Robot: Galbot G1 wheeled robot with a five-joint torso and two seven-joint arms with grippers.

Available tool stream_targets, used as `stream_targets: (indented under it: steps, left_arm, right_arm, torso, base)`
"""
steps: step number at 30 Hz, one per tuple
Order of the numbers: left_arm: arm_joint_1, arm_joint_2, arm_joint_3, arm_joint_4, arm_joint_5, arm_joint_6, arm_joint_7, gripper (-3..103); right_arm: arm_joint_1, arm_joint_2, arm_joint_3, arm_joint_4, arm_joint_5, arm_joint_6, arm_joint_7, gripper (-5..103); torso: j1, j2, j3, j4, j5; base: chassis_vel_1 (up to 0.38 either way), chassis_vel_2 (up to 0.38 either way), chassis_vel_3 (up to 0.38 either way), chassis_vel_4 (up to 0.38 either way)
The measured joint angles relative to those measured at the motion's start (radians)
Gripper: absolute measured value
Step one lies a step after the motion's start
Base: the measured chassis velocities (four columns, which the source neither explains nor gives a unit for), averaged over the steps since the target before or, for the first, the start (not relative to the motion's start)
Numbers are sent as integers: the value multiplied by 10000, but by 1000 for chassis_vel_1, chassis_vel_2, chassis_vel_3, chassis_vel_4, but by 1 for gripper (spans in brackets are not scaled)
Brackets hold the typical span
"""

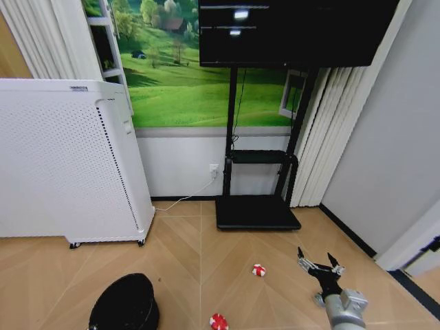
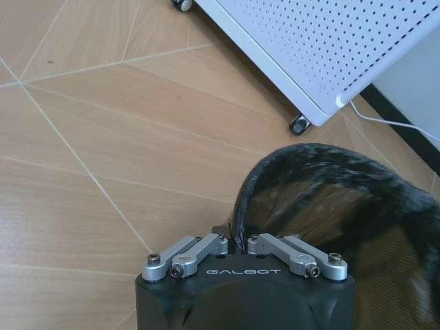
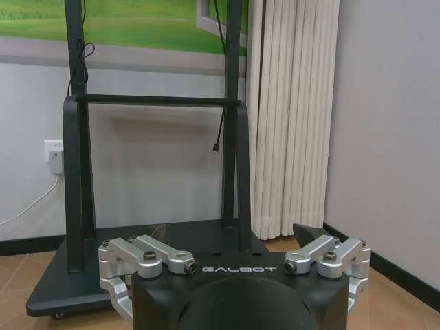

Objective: Pick up the trash bin and place the garbage on the floor into it.

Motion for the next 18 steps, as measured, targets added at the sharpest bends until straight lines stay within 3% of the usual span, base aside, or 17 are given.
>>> stream_targets:
  steps: [3, 5, 8, 9, 10, 12, 18]
  left_arm:
    - [7, -9, 0, 119, 438, -362, 144, 7]
    - [-12, -28, -93, 273, 1465, -1013, 652, 7]
    - [-73, -39, -227, 327, 2181, -1434, 955, 7]
    - [-140, -35, -418, 376, 3012, -1891, 1244, 7]
    - [-140, -35, -418, 376, 3012, -1891, 1244, 7]
    - [-196, 40, -738, 358, 4013, -2408, 1540, 7]
    - [-237, 138, -1058, 34, 4573, -2691, 1652, 7]
  right_arm:
    - [12, -4, -11, -17, 0, 7, 0, 100]
    - [20, -2, -53, -55, -22, 8, -12, 100]
    - [-3, 11, -123, -111, -141, 8, -82, 100]
    - [-87, 19, -258, -199, -461, 11, -250, 100]
    - [-87, 19, -258, -199, -461, 11, -250, 100]
    - [-312, 26, -647, -552, -1461, 165, -850, 100]
    - [-542, -17, -1623, -1646, -2788, 534, -1722, 100]
  torso:
    - [0, 0, 0, 1, -2]
    - [0, 0, 1, 6, -3]
    - [0, 0, 0, 5, -3]
    - [0, 0, 1, 2, -3]
    - [0, 0, 1, 2, -3]
    - [0, 0, 0, 1, 0]
    - [0, 0, 0, 1, 0]
  base:
    - [0, 0, 0, 0]
    - [0, 0, 0, 0]
    - [0, 0, 0, 0]
    - [0, 0, 0, 0]
    - [0, 0, 0, 0]
    - [0, 0, 0, 0]
    - [0, 0, 0, 0]
